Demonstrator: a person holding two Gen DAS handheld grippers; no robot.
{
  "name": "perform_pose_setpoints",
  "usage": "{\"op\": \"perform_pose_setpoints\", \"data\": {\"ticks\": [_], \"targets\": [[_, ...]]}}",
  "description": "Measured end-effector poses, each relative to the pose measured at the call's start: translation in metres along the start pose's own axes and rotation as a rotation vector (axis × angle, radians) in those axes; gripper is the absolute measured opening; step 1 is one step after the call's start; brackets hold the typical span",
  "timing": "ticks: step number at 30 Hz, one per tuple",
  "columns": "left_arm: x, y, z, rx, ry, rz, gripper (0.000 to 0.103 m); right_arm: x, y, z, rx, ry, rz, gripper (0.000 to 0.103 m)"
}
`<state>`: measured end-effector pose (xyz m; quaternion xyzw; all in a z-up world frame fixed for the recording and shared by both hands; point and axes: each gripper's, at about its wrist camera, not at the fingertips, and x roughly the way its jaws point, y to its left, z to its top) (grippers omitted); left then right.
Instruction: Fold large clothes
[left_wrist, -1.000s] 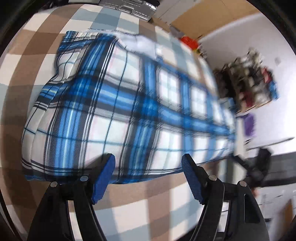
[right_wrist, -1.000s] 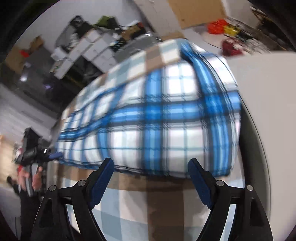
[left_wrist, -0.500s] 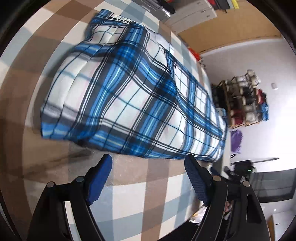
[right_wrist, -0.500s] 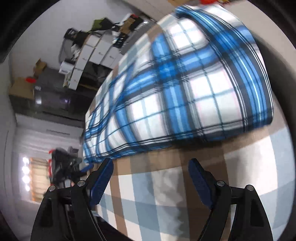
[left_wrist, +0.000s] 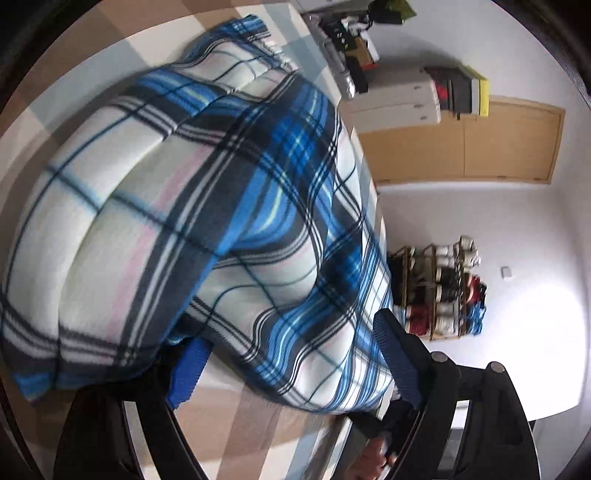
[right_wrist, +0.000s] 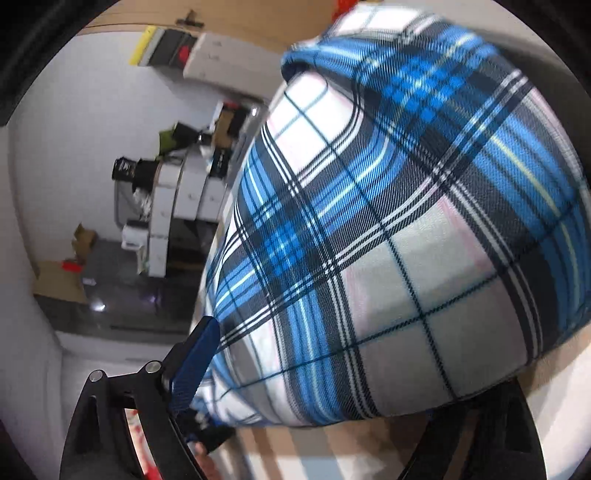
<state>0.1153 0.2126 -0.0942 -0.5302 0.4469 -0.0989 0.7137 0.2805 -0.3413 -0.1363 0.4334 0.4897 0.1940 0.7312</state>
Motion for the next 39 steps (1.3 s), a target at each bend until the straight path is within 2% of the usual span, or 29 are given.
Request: {"op": "perform_pose_setpoints", "data": {"ticks": [1, 2, 3, 5, 7, 8, 9, 11, 14, 18, 20, 23, 27, 33, 39], "targets": [[-0.001, 0.000, -0.001, 0.009, -0.020, -0.007, 0.082, 0.001, 0.002, -0.002, -0.018, -0.024, -0.021, 0.047], [-0.004, -0.001, -0.002, 0.023, -0.054, -0.013, 0.082, 0.001, 0.001, -0.001, -0.038, -0.057, -0.040, 0.035], [-0.008, 0.001, -0.002, 0.034, -0.082, -0.026, 0.082, -0.001, -0.001, -0.001, -0.037, -0.083, -0.021, 0.022], [-0.012, 0.002, -0.005, 0.037, -0.168, -0.044, 0.080, -0.005, -0.004, 0.000, -0.038, -0.109, 0.005, 0.012], [-0.010, 0.007, -0.005, -0.006, -0.225, -0.042, 0.055, -0.008, -0.004, 0.001, -0.056, -0.134, 0.024, 0.006], [-0.006, 0.011, -0.005, -0.028, -0.236, -0.003, 0.021, -0.009, -0.003, 0.000, -0.071, -0.142, 0.020, 0.006], [-0.006, 0.016, -0.004, -0.050, -0.247, 0.025, 0.006, -0.009, 0.002, 0.000, -0.096, -0.153, 0.009, 0.005], [-0.001, 0.018, -0.003, -0.049, -0.254, 0.007, 0.006, -0.014, 0.010, -0.002, -0.150, -0.178, 0.000, 0.004], [-0.010, 0.013, -0.010, 0.001, -0.287, 0.023, 0.004, -0.020, 0.022, -0.005, -0.236, -0.174, -0.033, 0.003], [-0.020, 0.005, -0.022, 0.027, -0.302, 0.044, 0.002, -0.026, 0.029, -0.007, -0.279, -0.108, -0.068, 0.002], [-0.025, 0.004, -0.029, 0.034, -0.311, 0.082, 0.001, -0.032, 0.029, -0.010, -0.297, -0.073, -0.062, 0.002], [-0.032, 0.008, -0.045, 0.043, -0.325, 0.093, 0.001, -0.030, 0.033, -0.013, -0.301, -0.021, -0.050, 0.002], [-0.043, 0.012, -0.069, 0.050, -0.282, 0.068, 0.001, -0.047, 0.008, -0.025, -0.248, 0.019, -0.051, 0.002], [-0.058, 0.013, -0.097, 0.096, -0.197, 0.063, 0.001, -0.092, -0.015, -0.054, -0.236, 0.010, -0.048, 0.002], [-0.071, 0.031, -0.128, 0.087, -0.103, 0.024, 0.000, -0.116, -0.032, -0.082, -0.224, 0.002, -0.119, 0.003]]}}
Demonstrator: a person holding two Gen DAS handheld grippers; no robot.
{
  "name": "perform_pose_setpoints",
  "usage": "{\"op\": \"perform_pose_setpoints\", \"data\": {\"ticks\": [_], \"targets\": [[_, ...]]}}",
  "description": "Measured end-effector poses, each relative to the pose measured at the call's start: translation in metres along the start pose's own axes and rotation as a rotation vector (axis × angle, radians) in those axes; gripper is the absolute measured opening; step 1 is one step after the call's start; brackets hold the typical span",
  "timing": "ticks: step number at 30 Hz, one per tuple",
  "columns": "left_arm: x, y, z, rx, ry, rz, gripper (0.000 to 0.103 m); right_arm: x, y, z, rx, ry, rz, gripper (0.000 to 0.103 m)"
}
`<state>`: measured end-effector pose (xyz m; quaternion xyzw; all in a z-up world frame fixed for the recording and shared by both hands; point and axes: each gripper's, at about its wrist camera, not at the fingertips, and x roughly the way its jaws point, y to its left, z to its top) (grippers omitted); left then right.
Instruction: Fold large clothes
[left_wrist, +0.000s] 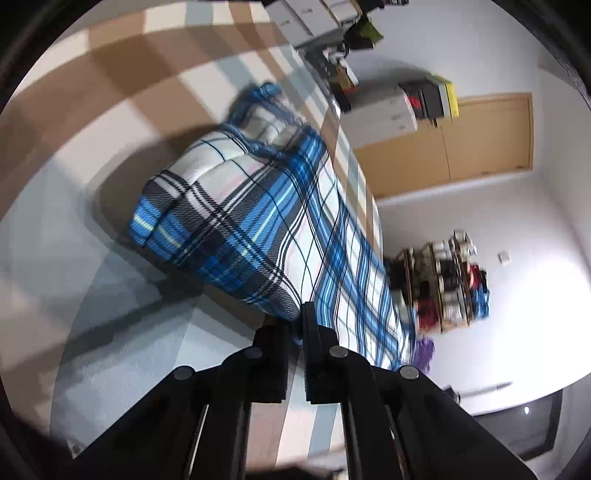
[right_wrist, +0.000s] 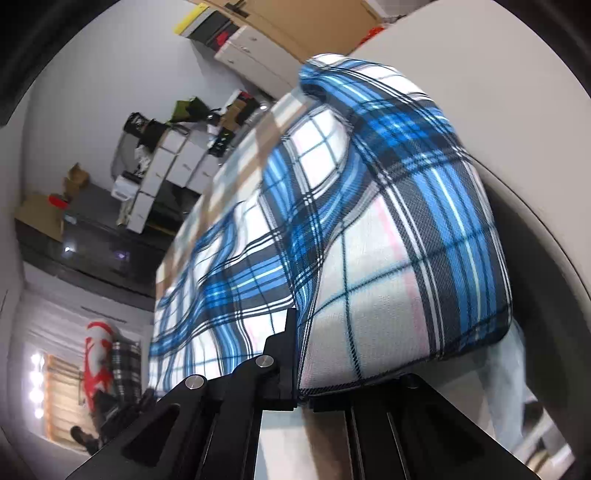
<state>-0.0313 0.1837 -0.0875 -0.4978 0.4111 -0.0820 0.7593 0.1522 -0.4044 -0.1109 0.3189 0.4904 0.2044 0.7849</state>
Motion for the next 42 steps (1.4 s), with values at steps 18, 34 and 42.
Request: {"op": "perform_pose_setpoints", "data": {"ticks": [18, 34, 42], "targets": [[0.096, -0.139, 0.029, 0.447, 0.210, 0.129, 0.075, 0.006, -0.011, -0.014, 0.012, -0.075, -0.108, 0.009], [0.161, -0.077, 0.062, 0.407, 0.259, 0.229, 0.070, 0.068, 0.043, -0.004, -0.198, 0.083, -0.131, 0.007], [0.116, -0.072, 0.039, 0.343, 0.287, 0.261, 0.070, 0.067, 0.057, -0.033, -0.209, 0.197, -0.071, 0.016]]}}
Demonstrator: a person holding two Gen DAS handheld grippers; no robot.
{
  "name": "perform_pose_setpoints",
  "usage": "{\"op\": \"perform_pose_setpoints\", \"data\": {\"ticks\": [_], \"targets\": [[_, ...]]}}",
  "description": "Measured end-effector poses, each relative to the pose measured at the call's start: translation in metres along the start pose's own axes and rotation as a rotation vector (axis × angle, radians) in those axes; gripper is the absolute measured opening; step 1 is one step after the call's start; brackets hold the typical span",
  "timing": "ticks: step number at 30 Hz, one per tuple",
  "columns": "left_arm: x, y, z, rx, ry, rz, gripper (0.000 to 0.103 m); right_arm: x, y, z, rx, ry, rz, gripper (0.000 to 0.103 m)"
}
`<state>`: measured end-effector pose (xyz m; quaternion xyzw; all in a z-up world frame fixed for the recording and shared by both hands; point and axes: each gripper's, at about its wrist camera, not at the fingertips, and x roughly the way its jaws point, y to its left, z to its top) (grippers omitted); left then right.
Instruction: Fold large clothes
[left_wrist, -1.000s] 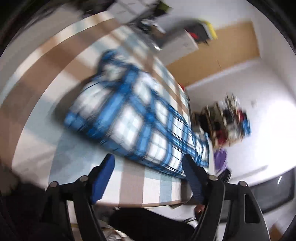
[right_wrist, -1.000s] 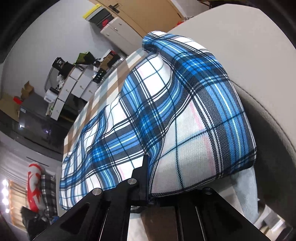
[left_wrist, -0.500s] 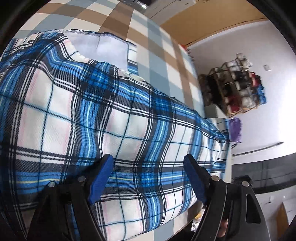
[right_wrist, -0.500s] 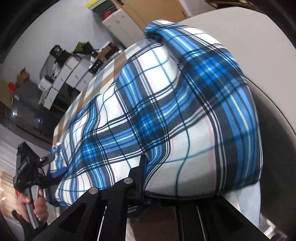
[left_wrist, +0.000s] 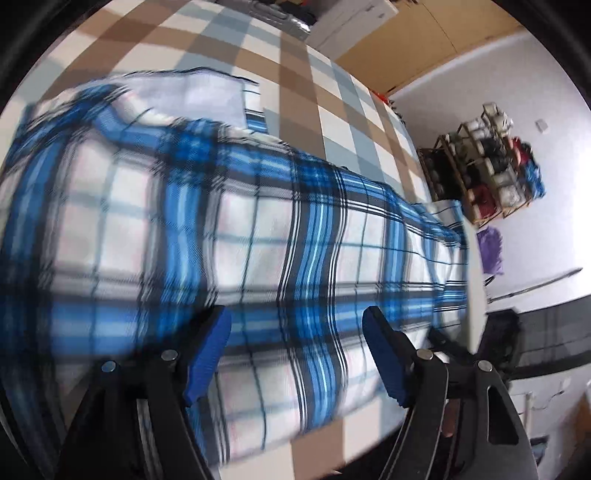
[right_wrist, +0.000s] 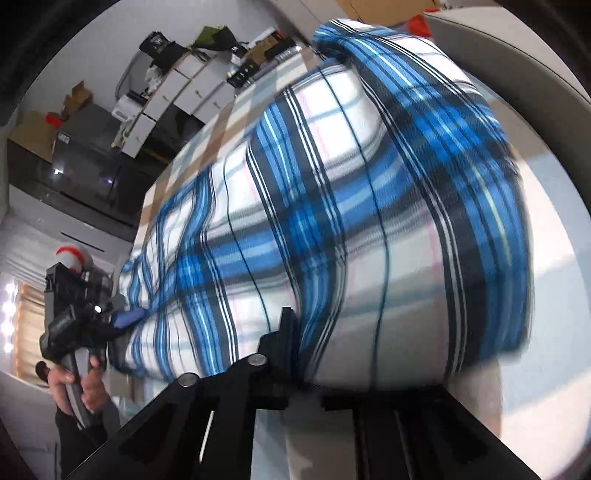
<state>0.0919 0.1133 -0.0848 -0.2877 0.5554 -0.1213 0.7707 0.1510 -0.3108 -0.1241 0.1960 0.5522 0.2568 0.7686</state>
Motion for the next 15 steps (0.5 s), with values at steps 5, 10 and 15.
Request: {"op": "perform_pose_setpoints", "data": {"ticks": [5, 10, 15], "targets": [[-0.029, -0.002, -0.028, 0.022, -0.091, -0.020, 0.070, -0.055, -0.006, -0.026, -0.091, -0.013, -0.069, 0.053], [-0.039, 0.009, -0.052, 0.032, -0.197, -0.013, 0.070, -0.107, 0.067, 0.002, -0.326, -0.162, -0.079, 0.092], [-0.036, 0.029, -0.054, -0.018, -0.250, -0.053, 0.070, -0.060, 0.192, 0.065, -0.565, -0.144, -0.002, 0.101]]}}
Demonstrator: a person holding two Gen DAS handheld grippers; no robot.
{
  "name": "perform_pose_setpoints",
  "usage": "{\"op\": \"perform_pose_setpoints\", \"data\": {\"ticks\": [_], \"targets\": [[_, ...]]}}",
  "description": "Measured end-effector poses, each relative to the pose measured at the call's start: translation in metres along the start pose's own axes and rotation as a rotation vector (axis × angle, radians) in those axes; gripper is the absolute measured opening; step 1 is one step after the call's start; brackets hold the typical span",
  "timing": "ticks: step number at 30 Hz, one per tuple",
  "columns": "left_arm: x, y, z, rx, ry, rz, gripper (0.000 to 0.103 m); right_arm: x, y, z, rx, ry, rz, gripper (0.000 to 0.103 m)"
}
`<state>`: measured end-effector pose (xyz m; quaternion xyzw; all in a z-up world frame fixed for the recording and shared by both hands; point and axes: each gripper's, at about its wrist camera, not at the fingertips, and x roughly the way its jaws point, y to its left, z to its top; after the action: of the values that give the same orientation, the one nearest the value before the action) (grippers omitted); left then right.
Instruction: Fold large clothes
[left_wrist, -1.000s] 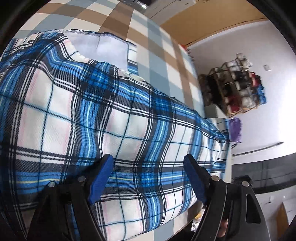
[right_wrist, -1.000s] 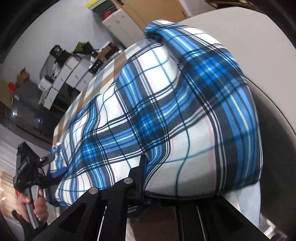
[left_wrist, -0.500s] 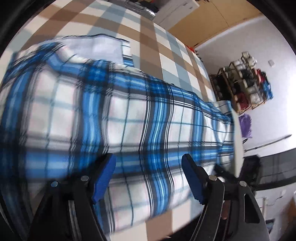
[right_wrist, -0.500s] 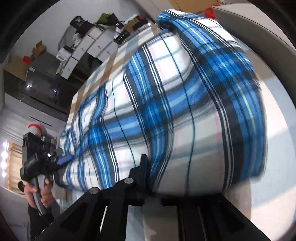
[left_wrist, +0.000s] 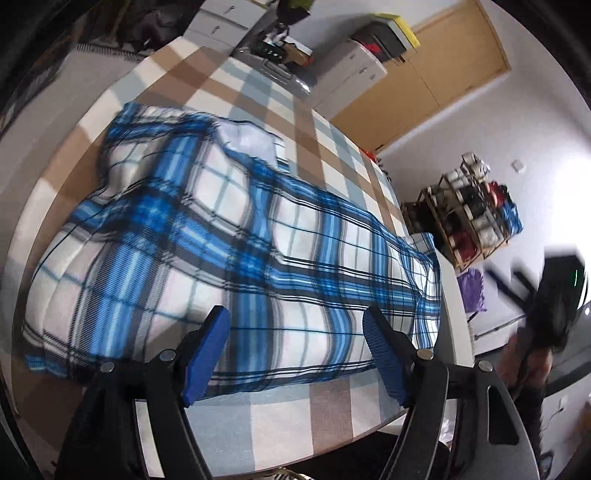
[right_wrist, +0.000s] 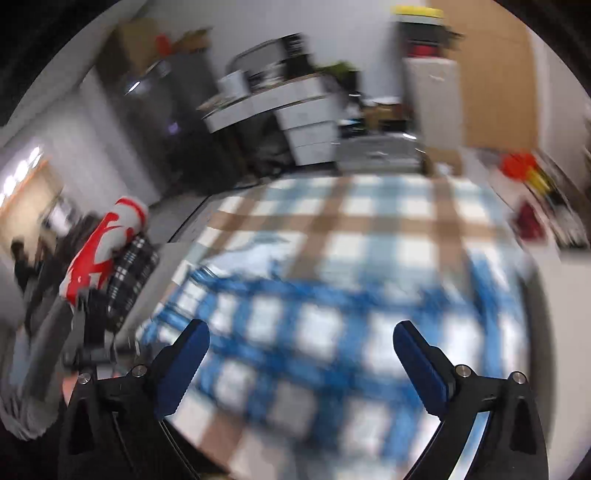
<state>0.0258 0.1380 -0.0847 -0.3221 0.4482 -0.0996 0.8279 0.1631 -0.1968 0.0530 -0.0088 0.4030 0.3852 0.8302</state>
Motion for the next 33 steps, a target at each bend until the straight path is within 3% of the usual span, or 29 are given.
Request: {"op": "perform_pose_setpoints", "data": {"ticks": [3, 6, 8, 10, 13, 15, 19, 24, 28, 30, 32, 33], "targets": [[-0.009, 0.012, 0.002, -0.007, -0.018, 0.009, 0.070, 0.083, 0.043, 0.061, -0.045, 0.118, 0.075, 0.101], [-0.017, 0.021, 0.005, -0.012, -0.016, -0.017, 0.070, 0.176, 0.068, 0.092, -0.075, 0.240, 0.054, 0.098], [-0.016, 0.023, 0.008, 0.008, -0.011, -0.014, 0.070, 0.234, 0.078, 0.100, -0.105, 0.323, 0.013, 0.088], [-0.015, 0.025, 0.010, 0.029, -0.007, 0.015, 0.070, 0.292, 0.083, 0.101, -0.101, 0.419, -0.032, 0.061], [-0.012, 0.028, 0.011, 0.054, 0.020, 0.024, 0.070, 0.338, 0.091, 0.095, -0.129, 0.440, -0.050, 0.052], [-0.012, 0.032, 0.011, 0.065, 0.028, 0.027, 0.070, 0.353, 0.094, 0.090, -0.168, 0.464, -0.098, 0.051], [-0.012, 0.031, 0.010, 0.076, 0.036, 0.038, 0.070, 0.357, 0.102, 0.072, -0.263, 0.541, -0.137, 0.034], [-0.008, 0.031, 0.012, 0.050, 0.030, 0.056, 0.070, 0.337, 0.094, 0.038, -0.174, 0.805, 0.002, 0.002], [-0.009, 0.032, 0.010, 0.026, 0.024, 0.065, 0.070, 0.317, 0.078, 0.017, -0.074, 0.868, 0.094, 0.004], [-0.011, 0.034, 0.008, 0.010, 0.023, 0.066, 0.070, 0.303, 0.070, 0.021, -0.057, 0.804, 0.109, 0.007], [-0.011, 0.036, 0.008, 0.002, 0.022, 0.068, 0.070, 0.286, 0.064, 0.028, -0.045, 0.718, 0.137, 0.016], [-0.010, 0.037, 0.009, 0.000, 0.022, 0.069, 0.070, 0.279, 0.064, 0.029, -0.041, 0.699, 0.156, 0.027]]}}
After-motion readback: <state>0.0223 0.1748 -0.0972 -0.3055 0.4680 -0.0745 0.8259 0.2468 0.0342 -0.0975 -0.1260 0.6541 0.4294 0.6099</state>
